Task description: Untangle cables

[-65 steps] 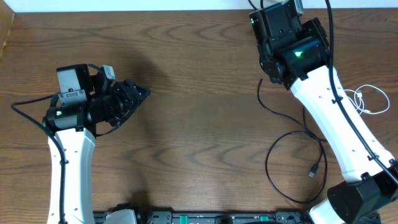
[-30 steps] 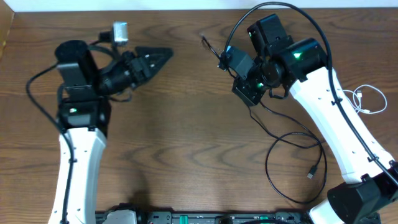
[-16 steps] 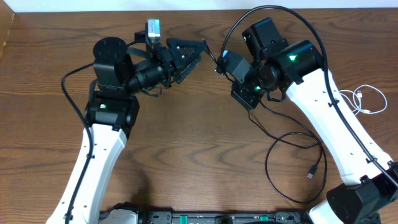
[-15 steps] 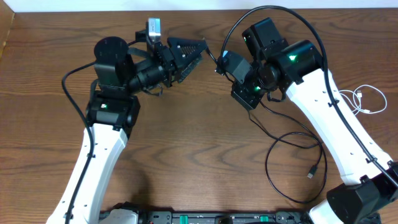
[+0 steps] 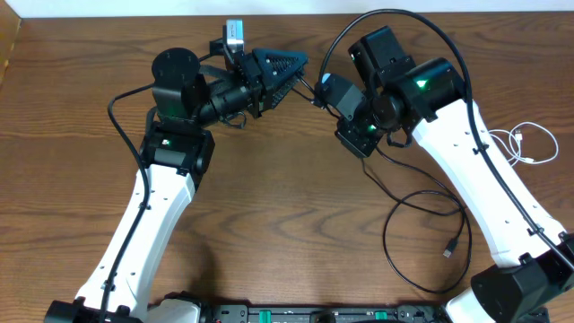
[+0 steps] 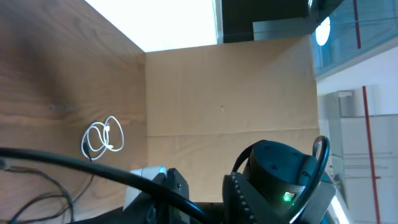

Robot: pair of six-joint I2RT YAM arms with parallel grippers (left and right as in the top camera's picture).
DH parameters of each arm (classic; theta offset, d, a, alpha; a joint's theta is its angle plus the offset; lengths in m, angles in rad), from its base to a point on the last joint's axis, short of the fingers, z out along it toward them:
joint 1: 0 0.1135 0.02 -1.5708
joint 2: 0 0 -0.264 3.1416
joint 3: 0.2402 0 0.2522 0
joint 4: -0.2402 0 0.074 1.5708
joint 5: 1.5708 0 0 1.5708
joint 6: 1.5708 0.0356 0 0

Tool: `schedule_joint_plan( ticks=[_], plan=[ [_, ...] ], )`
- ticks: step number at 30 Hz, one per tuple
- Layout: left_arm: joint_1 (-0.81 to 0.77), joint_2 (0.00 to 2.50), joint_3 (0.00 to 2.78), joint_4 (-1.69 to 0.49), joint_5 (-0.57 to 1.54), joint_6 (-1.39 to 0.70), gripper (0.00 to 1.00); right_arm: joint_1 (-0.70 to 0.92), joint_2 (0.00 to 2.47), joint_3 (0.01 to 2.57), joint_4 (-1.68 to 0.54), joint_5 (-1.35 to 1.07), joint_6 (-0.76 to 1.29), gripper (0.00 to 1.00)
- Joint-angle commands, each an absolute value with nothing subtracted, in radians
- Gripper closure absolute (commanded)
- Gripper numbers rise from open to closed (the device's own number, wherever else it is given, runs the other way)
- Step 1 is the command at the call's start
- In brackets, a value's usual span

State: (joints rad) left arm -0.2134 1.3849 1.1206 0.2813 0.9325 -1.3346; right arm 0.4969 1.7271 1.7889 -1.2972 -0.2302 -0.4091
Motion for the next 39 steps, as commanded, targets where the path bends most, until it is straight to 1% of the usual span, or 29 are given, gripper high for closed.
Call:
schedule_joint_plan(
  ticks=[1, 3, 4, 7, 11, 14, 17, 20, 22, 25, 29, 30, 31, 32, 33, 34, 35, 38, 39],
  plan=[
    [-0.216, 1.38, 1.134, 0.286, 0.938, -1.298, 0.75, 0.504, 1.707, 1.799, -1.29, -0.184, -0.387, 0.99],
    [-0.216, 1.38, 1.134, 0.286, 0.938, -1.298, 0.81, 0.501, 1.707, 1.799, -1.289, -0.181, -0.381, 0.99],
    [-0.216, 1.38, 1.134, 0.287, 0.941, -1.298, 0.86, 0.501, 1.707, 1.799, -1.289, -0.18, -0.376, 0.99],
    [-0.216, 1.38, 1.134, 0.286, 0.953, -1.296, 0.92, 0.496, 1.708, 1.798, -1.274, -0.112, -0.295, 0.99],
    [-0.216, 1.38, 1.134, 0.286, 0.961, -1.294, 0.92, 0.496, 1.71, 1.797, -1.245, -0.025, -0.192, 0.98],
    [-0.216, 1.38, 1.134, 0.287, 0.967, -1.295, 0.92, 0.496, 1.724, 1.796, -1.224, -0.025, -0.141, 0.96],
    [-0.216, 1.38, 1.134, 0.286, 0.986, -1.291, 0.92, 0.496, 1.755, 1.796, -1.214, -0.023, -0.105, 0.99],
    [-0.216, 1.38, 1.134, 0.273, 1.03, -1.216, 0.92, 0.496, 1.793, 1.795, -1.18, 0.056, 0.016, 0.99],
    [-0.216, 1.38, 1.134, 0.19, 1.047, -1.124, 0.92, 0.487, 1.798, 1.795, -1.144, 0.127, 0.075, 0.99],
    [-0.216, 1.38, 1.133, -0.002, 1.019, -0.976, 0.92, 0.464, 1.785, 1.798, -1.08, 0.167, 0.091, 0.99],
    [-0.216, 1.38, 1.133, -0.264, 0.856, -0.809, 0.92, 0.434, 1.748, 1.799, -1.027, 0.165, 0.088, 0.99],
    [-0.216, 1.38, 1.133, -0.307, 0.808, -0.785, 0.91, 0.429, 1.731, 1.799, -1.021, 0.154, 0.068, 0.99],
    [-0.216, 1.38, 1.133, -0.336, 0.772, -0.767, 0.73, 0.426, 1.72, 1.799, -1.018, 0.134, 0.036, 0.99],
    [-0.216, 1.38, 1.133, -0.356, 0.74, -0.75, 0.6, 0.426, 1.699, 1.799, -1.013, 0.094, -0.031, 0.99],
    [-0.216, 1.38, 1.133, -0.369, 0.717, -0.739, 0.48, 0.426, 1.678, 1.799, -1.008, 0.08, -0.069, 0.99],
    [-0.216, 1.38, 1.133, -0.381, 0.696, -0.723, 0.4, 0.426, 1.654, 1.799, -0.999, 0.079, -0.083, 0.99],
    [-0.216, 1.38, 1.133, -0.393, 0.682, -0.702, 0.37, 0.426, 1.625, 1.799, -0.981, 0.08, -0.084, 0.99],
    [-0.215, 1.38, 1.133, -0.455, 0.653, -0.659, 0.37, 0.416, 1.539, 1.799, -0.897, 0.08, -0.084, 0.99],
    [-0.216, 1.38, 1.133, -0.511, 0.619, -0.644, 0.37, 0.402, 1.49, 1.799, -0.828, 0.08, -0.084, 0.99]
  ],
)
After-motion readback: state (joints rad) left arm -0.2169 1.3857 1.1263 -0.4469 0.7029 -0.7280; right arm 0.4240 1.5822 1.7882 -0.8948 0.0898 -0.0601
